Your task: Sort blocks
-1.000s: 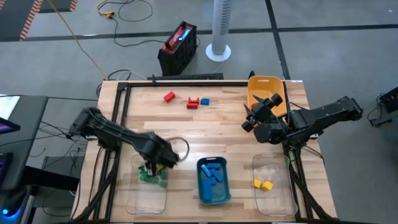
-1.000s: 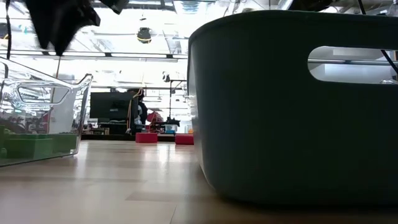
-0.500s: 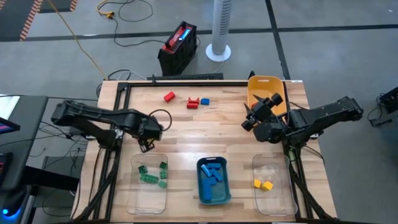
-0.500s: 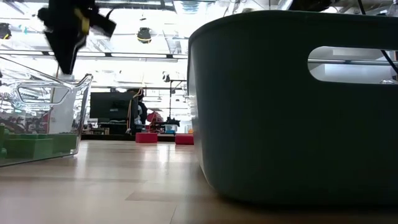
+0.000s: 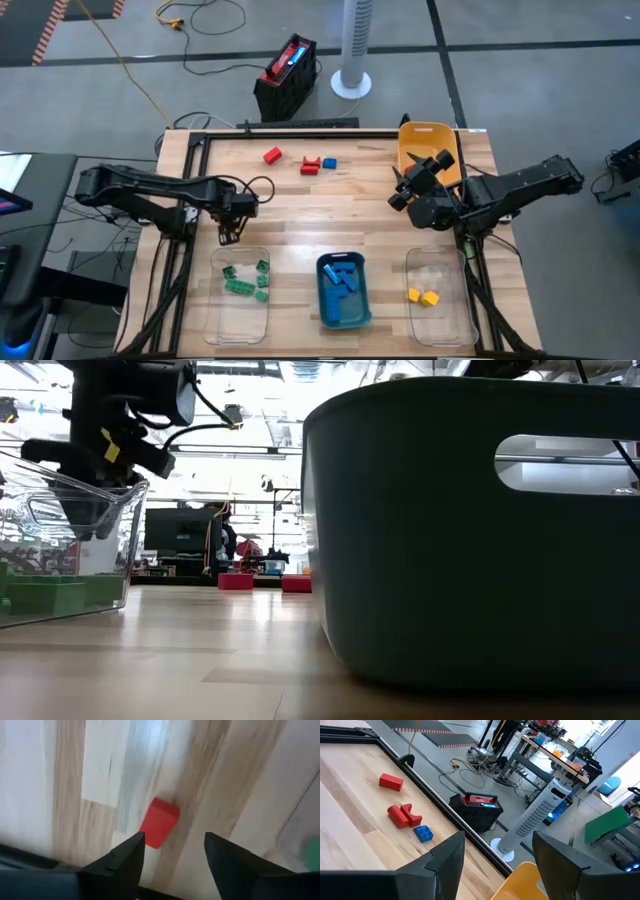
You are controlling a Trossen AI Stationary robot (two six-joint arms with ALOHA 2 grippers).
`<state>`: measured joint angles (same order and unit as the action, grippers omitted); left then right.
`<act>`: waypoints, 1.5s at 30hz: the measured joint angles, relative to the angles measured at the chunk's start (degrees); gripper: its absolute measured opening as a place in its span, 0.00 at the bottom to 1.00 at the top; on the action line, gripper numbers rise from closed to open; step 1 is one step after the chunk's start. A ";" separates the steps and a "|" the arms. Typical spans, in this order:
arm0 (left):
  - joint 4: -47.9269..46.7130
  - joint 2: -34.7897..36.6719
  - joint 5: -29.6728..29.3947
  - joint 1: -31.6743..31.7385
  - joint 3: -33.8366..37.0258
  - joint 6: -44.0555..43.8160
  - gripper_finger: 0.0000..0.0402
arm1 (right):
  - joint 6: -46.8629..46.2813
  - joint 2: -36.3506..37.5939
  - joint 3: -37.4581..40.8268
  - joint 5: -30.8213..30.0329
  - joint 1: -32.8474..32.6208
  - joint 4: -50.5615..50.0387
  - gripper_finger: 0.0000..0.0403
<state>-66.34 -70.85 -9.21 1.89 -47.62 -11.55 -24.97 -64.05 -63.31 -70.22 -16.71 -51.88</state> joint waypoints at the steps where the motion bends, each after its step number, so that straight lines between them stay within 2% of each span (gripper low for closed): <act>1: 0.16 -0.11 -0.13 0.11 0.33 0.85 0.55 | 0.00 0.00 0.00 0.00 0.00 0.11 0.61; 8: 4.03 -2.32 -2.60 0.11 1.07 9.62 0.71 | 0.02 0.00 0.00 0.00 0.00 0.28 0.61; 16: 5.47 -5.19 -2.28 0.09 1.07 23.98 0.72 | 0.01 0.00 0.00 0.90 0.00 0.28 0.61; 22: 5.17 -5.22 -2.17 0.09 1.07 38.71 0.72 | 0.00 -0.04 0.00 1.38 0.00 0.31 0.61; 29: 2.44 -5.22 -2.15 0.09 1.22 51.90 0.72 | 0.00 -0.07 0.00 1.42 0.00 0.30 0.61; 34: 5.28 -5.27 -1.90 -0.02 5.90 55.63 0.72 | 0.00 -0.07 0.00 1.55 0.00 0.31 0.61; 38: 8.40 -5.27 -3.35 0.00 8.32 52.15 0.72 | 0.00 -0.07 0.00 1.66 0.00 0.31 0.61; 45: 11.76 -5.24 -3.25 0.41 11.01 52.24 0.72 | 0.01 -0.07 0.00 1.74 0.00 0.85 0.61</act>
<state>-54.58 -76.09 -12.47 2.30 -36.61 40.69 -24.96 -64.12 -63.31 -68.48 -16.71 -51.03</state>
